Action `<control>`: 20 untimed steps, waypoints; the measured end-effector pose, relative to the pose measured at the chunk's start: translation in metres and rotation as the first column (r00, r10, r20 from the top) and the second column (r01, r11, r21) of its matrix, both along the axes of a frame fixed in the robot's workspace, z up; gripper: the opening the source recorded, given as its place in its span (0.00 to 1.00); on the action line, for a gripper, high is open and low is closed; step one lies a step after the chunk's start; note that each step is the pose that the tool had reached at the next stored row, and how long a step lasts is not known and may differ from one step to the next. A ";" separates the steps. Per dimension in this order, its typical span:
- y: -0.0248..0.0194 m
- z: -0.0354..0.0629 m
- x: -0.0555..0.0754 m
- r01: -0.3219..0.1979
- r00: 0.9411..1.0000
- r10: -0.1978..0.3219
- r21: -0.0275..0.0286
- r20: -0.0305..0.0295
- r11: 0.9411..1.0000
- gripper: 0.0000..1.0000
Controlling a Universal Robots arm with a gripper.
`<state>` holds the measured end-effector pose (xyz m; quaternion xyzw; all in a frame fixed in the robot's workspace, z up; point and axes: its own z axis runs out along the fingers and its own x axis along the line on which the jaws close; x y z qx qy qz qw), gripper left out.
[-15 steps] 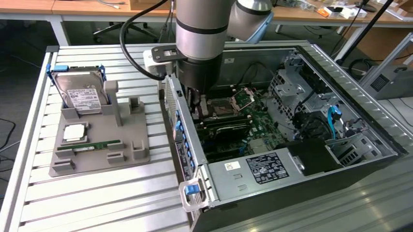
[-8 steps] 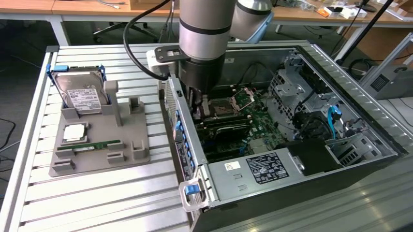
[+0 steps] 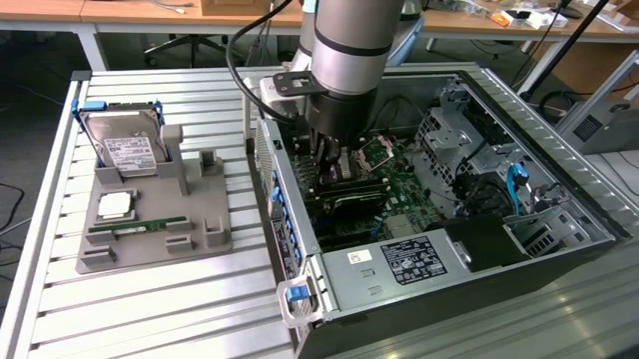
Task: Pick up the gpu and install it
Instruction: 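Press down on the gpu until it lock into place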
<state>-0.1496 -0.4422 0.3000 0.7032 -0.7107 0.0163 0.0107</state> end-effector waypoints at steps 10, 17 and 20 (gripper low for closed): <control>-0.0068 -0.0048 0.044 0.000 0.999 0.000 0.000 -0.045 1.000 0.11; -0.0056 -0.0128 0.062 0.000 0.998 0.000 0.000 -0.067 1.000 0.11; -0.0014 -0.0159 0.062 -0.001 0.998 0.001 0.000 -0.068 1.000 0.11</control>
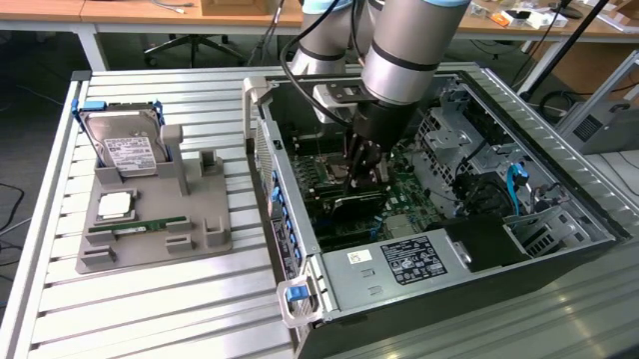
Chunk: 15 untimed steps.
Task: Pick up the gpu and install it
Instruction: 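Press down on the gpu until it lock into place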
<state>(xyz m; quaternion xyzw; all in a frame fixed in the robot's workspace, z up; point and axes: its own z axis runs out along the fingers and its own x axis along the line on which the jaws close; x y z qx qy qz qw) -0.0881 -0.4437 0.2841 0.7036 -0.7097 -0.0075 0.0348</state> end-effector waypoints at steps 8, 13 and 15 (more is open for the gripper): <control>0.0008 -0.0086 0.000 0.000 1.000 0.000 0.000 -0.006 1.000 0.11; 0.0007 -0.0135 0.000 0.000 1.000 0.000 0.000 -0.010 1.000 0.11; 0.0005 -0.0143 0.000 0.000 1.000 0.000 0.000 -0.010 1.000 0.11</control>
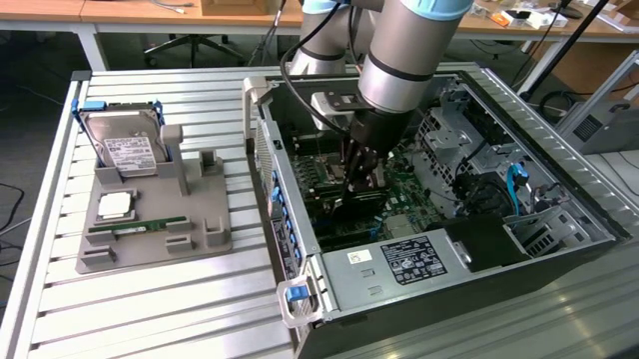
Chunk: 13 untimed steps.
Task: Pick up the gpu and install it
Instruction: 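Press down on the gpu until it lock into place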
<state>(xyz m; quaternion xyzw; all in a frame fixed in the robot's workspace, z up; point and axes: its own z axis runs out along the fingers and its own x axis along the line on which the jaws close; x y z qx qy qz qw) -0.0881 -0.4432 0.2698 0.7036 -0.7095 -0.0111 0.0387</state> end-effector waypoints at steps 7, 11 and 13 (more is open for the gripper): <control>-0.0023 -0.0026 0.000 0.000 1.000 0.000 0.000 0.000 1.000 0.11; -0.0037 -0.0029 0.000 0.000 1.000 0.000 0.001 0.000 1.000 0.11; -0.0038 -0.0018 0.000 0.000 1.000 0.000 0.002 0.001 1.000 0.11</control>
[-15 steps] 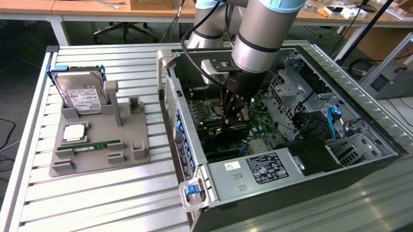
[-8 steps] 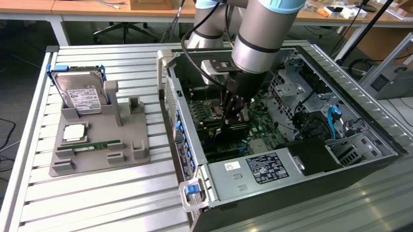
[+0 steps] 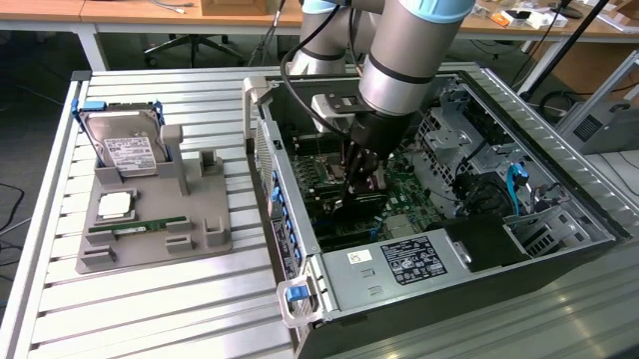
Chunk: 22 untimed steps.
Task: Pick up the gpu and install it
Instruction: 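Press down on the gpu until it lock into place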
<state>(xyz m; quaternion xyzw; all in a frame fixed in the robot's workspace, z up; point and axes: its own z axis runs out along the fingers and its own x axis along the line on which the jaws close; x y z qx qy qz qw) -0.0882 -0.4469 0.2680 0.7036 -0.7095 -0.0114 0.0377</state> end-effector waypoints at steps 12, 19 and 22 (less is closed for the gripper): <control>0.0000 0.0130 -0.012 0.000 1.000 0.000 0.002 0.028 1.000 0.11; 0.0000 0.0155 -0.029 0.000 0.998 0.000 0.002 0.055 1.000 0.11; 0.0000 0.0212 -0.034 0.000 0.998 0.000 0.002 0.069 1.000 0.11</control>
